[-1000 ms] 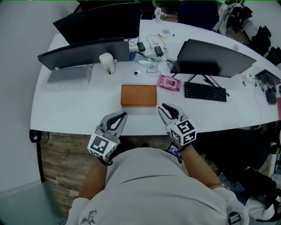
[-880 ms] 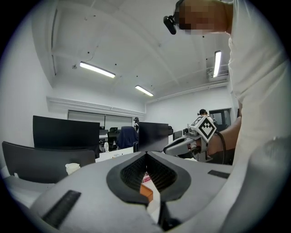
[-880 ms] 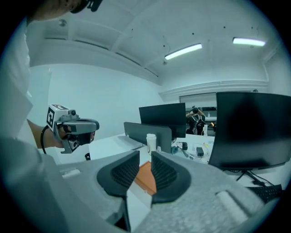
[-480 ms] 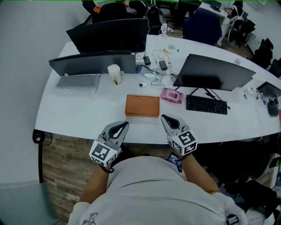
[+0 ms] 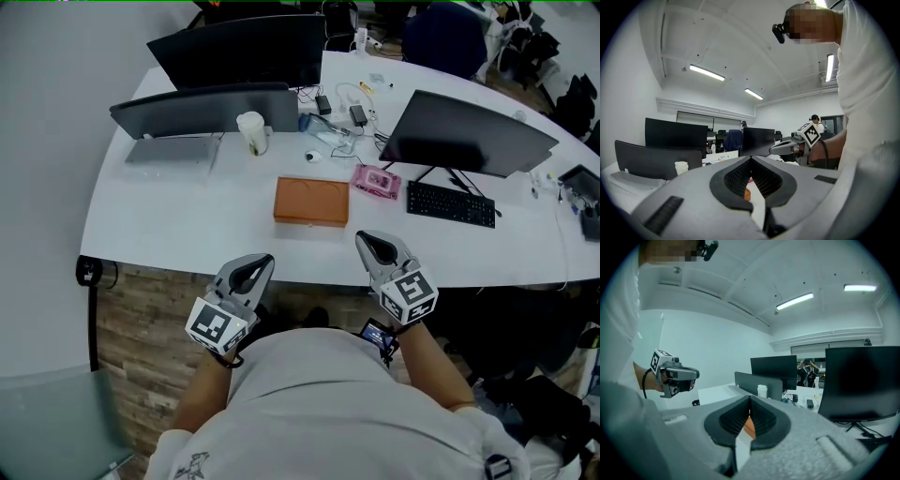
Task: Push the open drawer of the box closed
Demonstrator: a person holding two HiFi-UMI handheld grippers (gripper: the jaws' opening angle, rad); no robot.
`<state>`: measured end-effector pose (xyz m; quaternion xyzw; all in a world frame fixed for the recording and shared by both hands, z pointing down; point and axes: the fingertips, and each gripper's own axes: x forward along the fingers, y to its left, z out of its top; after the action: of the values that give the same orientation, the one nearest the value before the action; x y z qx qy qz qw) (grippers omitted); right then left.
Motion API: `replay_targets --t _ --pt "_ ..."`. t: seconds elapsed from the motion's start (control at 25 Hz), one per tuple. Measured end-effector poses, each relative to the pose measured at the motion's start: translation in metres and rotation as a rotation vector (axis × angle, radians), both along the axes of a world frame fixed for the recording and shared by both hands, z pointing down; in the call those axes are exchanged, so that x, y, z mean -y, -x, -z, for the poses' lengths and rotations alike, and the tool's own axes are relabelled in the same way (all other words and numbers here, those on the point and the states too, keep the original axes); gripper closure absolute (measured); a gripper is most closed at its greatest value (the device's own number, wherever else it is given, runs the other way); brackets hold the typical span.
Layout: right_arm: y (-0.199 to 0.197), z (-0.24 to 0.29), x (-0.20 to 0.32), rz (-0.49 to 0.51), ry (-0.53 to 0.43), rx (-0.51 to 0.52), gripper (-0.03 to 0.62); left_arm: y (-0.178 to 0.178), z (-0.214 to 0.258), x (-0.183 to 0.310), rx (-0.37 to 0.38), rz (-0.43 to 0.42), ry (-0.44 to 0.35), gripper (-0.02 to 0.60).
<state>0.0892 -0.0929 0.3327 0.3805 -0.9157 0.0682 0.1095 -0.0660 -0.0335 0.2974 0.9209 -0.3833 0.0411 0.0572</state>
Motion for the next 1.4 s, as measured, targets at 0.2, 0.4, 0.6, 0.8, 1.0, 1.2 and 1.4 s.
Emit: replay_targets --t 0.2,0.4,0.6,0.8,1.0,1.2,1.4 --pt "0.004 0.002 -0.016 -0.036 -0.017 0.009 0.591 0.004 0.004 -0.007 -0.004 -0.046 -0.002 0.581" --pt "0.021 0.000 -0.032 -0.081 -0.008 0.008 0.591 0.025 0.006 -0.019 -0.013 -0.093 0.005 0.581" --pt "0.054 0.006 -0.057 -0.097 -0.020 -0.004 0.591 0.064 0.015 -0.037 -0.035 -0.117 -0.026 0.581" --pt "0.091 0.016 -0.090 -0.122 -0.044 -0.019 0.591 0.105 0.023 -0.061 -0.043 -0.151 -0.047 0.581" --pt "0.127 0.014 -0.125 -0.152 -0.044 -0.035 0.591 0.140 0.024 -0.085 -0.048 -0.194 -0.060 0.581" --pt "0.149 0.012 -0.159 -0.178 -0.036 -0.049 0.591 0.157 0.022 -0.110 -0.060 -0.245 -0.053 0.581" --pt "0.157 0.015 -0.186 -0.176 -0.036 -0.057 0.591 0.161 0.028 -0.131 -0.070 -0.267 -0.066 0.581"
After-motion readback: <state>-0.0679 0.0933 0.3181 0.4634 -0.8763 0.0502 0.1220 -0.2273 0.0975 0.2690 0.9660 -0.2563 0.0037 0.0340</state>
